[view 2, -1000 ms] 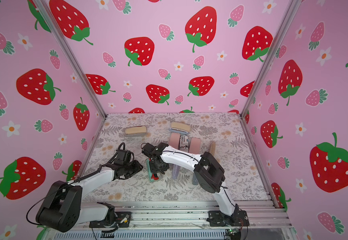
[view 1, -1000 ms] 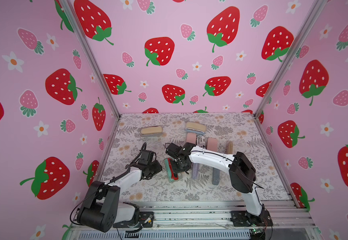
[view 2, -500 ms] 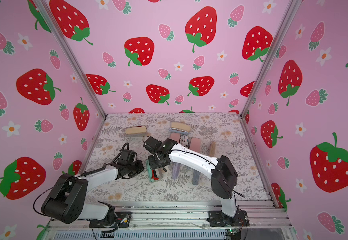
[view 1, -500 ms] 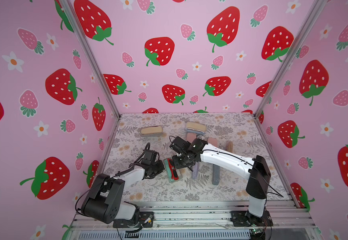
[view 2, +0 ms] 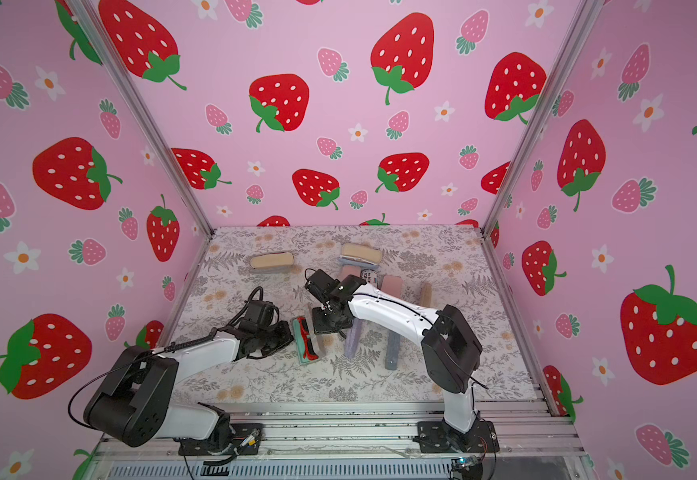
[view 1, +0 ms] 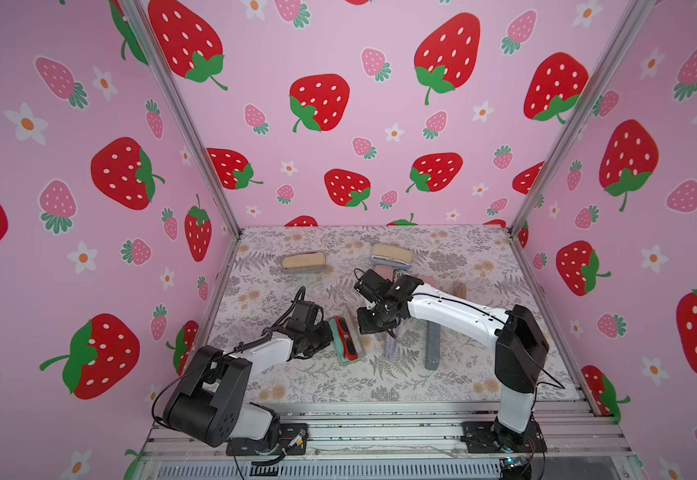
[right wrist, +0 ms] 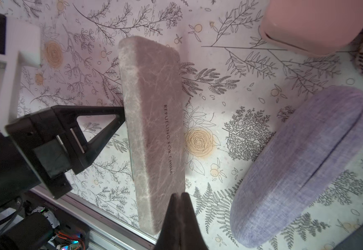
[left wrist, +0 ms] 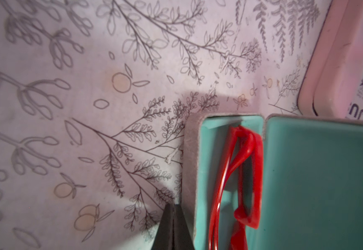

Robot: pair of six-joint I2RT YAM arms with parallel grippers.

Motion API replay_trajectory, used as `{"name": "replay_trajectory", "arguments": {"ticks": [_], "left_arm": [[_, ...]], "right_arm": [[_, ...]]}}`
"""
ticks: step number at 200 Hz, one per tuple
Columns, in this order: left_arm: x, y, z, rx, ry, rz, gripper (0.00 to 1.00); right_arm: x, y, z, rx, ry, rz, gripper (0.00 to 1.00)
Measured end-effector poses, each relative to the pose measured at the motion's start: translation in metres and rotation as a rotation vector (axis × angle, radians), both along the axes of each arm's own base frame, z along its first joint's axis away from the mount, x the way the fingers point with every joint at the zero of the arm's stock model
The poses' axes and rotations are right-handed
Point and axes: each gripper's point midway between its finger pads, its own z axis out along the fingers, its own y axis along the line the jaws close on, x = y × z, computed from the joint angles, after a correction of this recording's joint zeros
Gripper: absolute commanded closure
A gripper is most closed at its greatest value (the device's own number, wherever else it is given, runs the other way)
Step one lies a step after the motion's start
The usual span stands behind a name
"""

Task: Close the glasses case
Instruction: Close the glasses case at the center of the board.

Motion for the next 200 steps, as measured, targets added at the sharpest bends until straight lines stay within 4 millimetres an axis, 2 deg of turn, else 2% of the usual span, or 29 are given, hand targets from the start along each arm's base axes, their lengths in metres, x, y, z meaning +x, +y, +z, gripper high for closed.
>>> {"name": "replay_trajectory", "arguments": {"ticks": [27, 67, 89, 200], "left_arm": [[-0.001, -0.003, 0.0, 0.0, 0.0, -0.007, 1.0], [-0.003, -0.006, 0.0, 0.003, -0.001, -0.016, 1.0], [-0.003, -0.008, 0.0, 0.004, -0.004, -0.021, 1.0], [-0.004, -0.014, 0.0, 0.023, -0.014, -0.023, 1.0]], "right_arm": [[0.001, 0.01, -0.005, 0.04, 0.023, 0.014, 1.0], [-0.005, 0.022, -0.034, 0.037, 0.099, 0.042, 0.99], [-0.007, 0.027, -0.042, 0.047, 0.128, 0.052, 0.99], [-0.012, 0.05, -0.039, 0.096, 0.149, 0.087, 0.99]]}}
